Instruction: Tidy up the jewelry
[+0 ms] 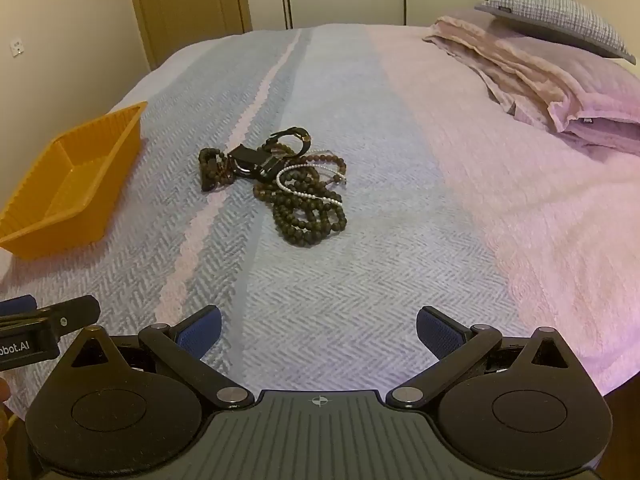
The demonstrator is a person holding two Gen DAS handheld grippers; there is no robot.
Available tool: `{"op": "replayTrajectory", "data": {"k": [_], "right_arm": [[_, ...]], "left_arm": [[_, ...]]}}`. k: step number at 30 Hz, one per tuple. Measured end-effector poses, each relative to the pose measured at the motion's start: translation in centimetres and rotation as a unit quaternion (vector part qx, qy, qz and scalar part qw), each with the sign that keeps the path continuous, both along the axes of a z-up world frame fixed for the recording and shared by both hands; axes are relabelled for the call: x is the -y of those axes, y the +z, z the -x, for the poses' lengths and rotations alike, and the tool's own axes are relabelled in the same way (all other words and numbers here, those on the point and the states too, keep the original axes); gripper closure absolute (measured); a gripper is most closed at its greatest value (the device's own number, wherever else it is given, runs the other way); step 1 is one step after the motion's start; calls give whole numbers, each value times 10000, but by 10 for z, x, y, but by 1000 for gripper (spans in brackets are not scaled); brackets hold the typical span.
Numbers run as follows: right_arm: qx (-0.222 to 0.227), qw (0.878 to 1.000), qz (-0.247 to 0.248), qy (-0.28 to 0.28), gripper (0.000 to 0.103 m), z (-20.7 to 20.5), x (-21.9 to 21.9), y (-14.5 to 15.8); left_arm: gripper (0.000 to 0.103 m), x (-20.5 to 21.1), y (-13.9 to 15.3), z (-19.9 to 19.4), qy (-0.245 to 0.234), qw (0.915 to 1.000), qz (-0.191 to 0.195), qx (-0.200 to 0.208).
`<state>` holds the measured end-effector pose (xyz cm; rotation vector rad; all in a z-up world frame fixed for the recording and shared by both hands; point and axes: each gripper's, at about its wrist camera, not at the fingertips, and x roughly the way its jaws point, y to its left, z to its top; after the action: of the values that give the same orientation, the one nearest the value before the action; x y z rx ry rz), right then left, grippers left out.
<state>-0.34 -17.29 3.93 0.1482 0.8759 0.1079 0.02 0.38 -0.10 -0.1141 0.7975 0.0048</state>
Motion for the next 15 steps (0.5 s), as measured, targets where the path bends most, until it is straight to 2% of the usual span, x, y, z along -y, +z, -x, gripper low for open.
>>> {"op": "replayTrajectory", "data": {"k": [15], "right_arm": [[36, 10000, 11, 39, 0, 0, 2, 3]], "left_arm": [[1, 2, 2, -1, -58, 10000, 10, 25]]}}
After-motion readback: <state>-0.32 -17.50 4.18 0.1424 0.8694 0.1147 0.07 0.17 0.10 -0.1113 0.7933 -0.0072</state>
